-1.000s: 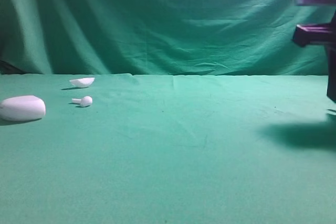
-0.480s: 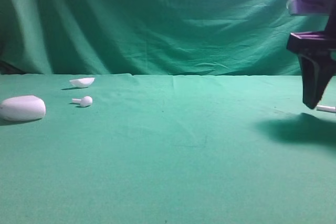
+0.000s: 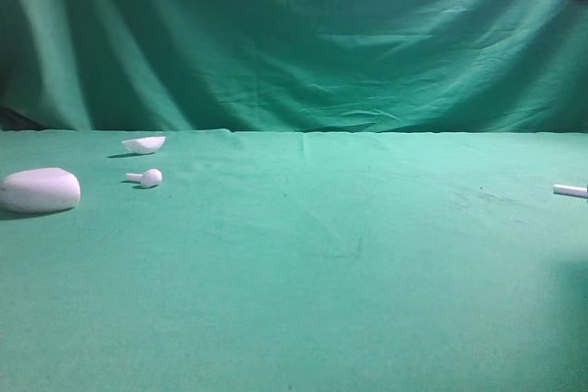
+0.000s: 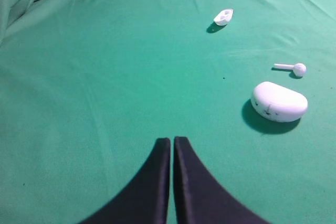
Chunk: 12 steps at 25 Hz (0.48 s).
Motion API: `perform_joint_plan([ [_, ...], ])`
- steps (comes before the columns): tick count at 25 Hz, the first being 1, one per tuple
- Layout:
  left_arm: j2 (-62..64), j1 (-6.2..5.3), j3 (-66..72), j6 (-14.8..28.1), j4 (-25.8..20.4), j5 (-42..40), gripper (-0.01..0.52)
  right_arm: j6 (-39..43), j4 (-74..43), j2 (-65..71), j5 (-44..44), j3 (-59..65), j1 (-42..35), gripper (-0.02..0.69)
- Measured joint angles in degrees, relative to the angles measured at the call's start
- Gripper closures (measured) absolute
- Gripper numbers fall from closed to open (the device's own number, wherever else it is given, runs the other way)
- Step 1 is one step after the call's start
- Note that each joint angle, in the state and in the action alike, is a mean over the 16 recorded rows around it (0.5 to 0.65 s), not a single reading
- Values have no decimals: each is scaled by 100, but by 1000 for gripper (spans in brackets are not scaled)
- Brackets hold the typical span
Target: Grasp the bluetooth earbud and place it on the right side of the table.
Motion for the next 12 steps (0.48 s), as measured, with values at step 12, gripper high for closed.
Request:
perform_joint_plan([
  [12,0,0,0,0,0,0,514,128,138,-3517,747,452,254,665],
])
